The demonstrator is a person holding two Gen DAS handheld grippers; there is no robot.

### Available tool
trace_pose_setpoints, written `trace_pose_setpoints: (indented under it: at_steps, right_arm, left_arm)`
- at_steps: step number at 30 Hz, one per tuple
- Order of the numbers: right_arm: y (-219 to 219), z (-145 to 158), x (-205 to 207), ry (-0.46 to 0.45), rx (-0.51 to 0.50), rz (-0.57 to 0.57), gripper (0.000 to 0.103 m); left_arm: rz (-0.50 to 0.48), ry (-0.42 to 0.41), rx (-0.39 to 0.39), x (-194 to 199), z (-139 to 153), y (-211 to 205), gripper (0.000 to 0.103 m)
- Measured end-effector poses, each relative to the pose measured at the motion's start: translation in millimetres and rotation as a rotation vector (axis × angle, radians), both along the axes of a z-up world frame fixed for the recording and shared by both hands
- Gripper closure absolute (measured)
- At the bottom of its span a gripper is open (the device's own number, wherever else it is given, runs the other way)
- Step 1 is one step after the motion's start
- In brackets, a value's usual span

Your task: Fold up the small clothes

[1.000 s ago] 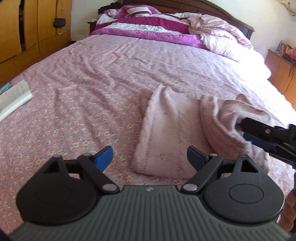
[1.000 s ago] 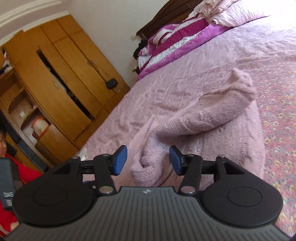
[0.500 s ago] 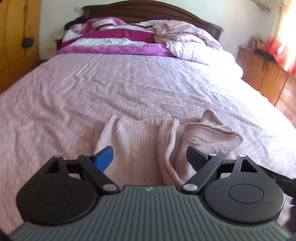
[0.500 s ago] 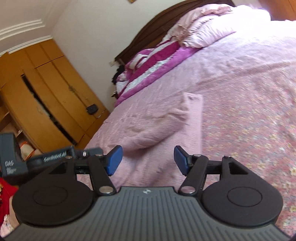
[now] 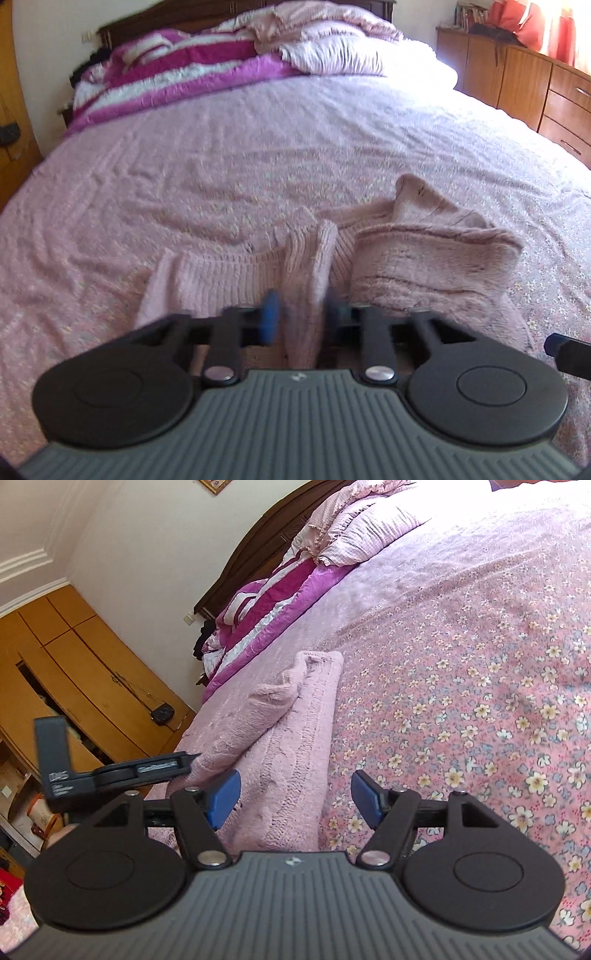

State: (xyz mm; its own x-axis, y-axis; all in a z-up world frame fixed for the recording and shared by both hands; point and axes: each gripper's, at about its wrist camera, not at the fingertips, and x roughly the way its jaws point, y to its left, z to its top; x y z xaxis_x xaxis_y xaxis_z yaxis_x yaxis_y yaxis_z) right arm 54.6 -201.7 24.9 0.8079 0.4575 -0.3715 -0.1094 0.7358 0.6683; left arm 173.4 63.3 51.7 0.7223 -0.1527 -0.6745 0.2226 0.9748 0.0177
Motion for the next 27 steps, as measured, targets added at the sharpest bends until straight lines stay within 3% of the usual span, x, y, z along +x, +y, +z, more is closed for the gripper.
trace_pose_setpoints:
  at_steps: [4, 11, 16, 18, 20, 22, 27]
  right_arm:
    - [-1.8, -1.4, -0.4, -0.012, 0.002, 0.001, 0.029]
    - [-4.1, -3.1, -1.4, -0.012, 0.012, -0.007, 0.029]
    - [-3.4, -3.5, -1.6, -0.010, 0.012, -0.009, 0.029]
    - [-2.2, -2.8, -1.9, -0.013, 0.011, -0.008, 0.029]
    - [-1.0, -2.4, -2.7, -0.016, 0.008, -0.007, 0.029]
    - [-1.0, -2.3, -3.4, -0.018, 0.007, -0.008, 0.029]
    - [-2.7, -2.0, -5.2, -0.022, 0.016, -0.014, 0.029]
  left_arm:
    - [0.059, -0.028, -0.009, -0.9, -1.0, 11.3, 0.091]
    - [0.192, -0.034, 0.103, 3.8, -10.1, 35.6, 0.089]
    - [0.165, -0.022, 0.034, -7.7, 1.6, 44.6, 0.087]
    - [0.139, -0.045, 0.006, -17.5, 13.9, 41.1, 0.076]
    - [0.126, -0.077, -0.008, -28.7, 26.7, 33.8, 0.043]
    - [0.115, -0.112, -0.005, -40.1, 37.3, 23.0, 0.029]
    - [-0.013, -0.149, -0.002, -63.7, 49.6, -8.4, 0.029]
